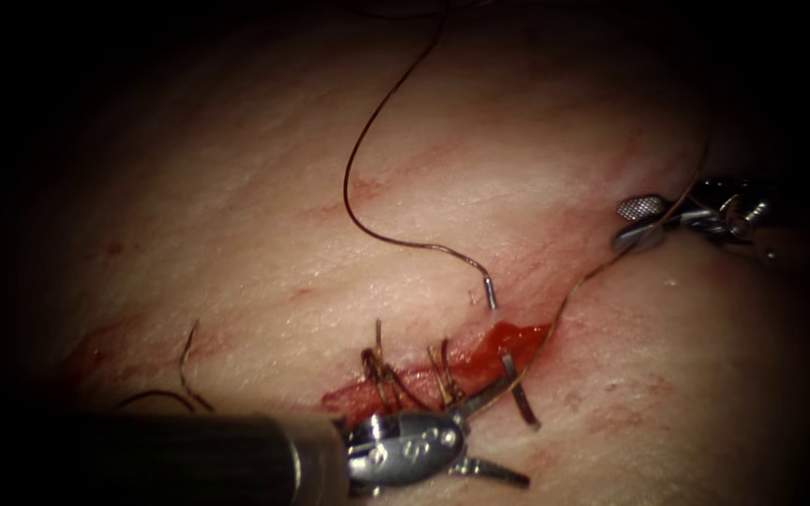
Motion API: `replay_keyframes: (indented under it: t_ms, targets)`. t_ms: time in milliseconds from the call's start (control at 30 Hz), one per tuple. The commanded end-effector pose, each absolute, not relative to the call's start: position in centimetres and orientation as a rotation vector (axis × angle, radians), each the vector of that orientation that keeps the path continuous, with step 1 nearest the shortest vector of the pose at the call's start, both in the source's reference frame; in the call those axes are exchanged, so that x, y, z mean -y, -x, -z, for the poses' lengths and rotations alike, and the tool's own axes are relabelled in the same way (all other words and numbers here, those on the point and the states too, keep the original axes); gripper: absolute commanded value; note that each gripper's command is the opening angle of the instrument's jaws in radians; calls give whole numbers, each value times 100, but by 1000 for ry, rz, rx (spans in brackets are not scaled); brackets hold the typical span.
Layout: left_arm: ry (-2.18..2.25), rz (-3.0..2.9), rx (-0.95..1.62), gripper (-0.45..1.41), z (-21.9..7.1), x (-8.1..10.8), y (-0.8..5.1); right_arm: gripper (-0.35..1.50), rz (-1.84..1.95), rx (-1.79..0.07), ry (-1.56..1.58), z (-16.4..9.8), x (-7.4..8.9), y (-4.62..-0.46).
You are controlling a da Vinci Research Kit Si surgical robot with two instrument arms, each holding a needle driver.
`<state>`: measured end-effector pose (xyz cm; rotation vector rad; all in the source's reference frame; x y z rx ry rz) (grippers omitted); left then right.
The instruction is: Wound Closure
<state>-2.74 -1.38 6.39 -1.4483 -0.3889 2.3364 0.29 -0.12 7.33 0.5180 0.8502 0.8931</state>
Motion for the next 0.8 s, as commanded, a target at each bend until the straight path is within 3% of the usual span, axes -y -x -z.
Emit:
replay_keyframes:
  t_ms: [33,533,800]
  targets:
    - [1450,-2337,367,101,-638,142,276,148,-885,-849,-553,-747,25,-24]
    - [1487,-2298,-50,98,-555,110,246,148,-861,-861,-537,-767,62,-9]
    - [1543,-2378,48,83,-584,132,278,148,-862,-861,-536,-767,64,-10]
